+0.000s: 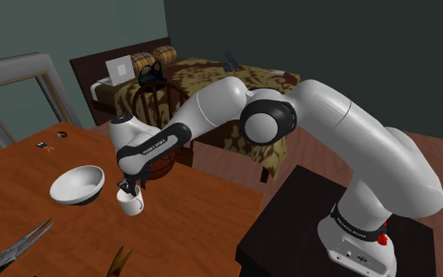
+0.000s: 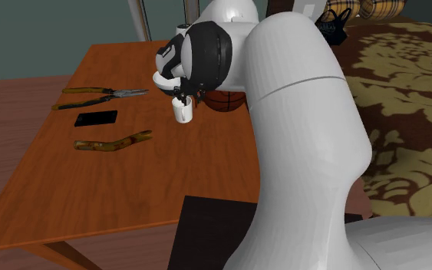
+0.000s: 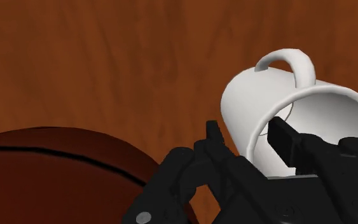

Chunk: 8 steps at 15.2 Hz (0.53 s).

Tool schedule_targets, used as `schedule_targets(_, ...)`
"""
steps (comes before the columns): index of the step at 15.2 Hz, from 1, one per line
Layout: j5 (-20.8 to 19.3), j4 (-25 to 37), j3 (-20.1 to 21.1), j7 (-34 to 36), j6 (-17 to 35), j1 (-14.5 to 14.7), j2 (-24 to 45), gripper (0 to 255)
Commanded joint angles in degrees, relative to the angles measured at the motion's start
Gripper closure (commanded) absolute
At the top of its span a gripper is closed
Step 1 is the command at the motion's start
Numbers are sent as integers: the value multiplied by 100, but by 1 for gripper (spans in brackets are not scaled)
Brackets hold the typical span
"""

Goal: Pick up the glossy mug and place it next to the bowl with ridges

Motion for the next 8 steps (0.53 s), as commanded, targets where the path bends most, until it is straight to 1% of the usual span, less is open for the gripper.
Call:
schedule_targets(1,0,0,0,0,1,0,-1,0)
schedule_targets(5,0,2,0,0,0,0,0,0)
schedule_targets(8,30,-281,42,-3,-204,-56,-484,0)
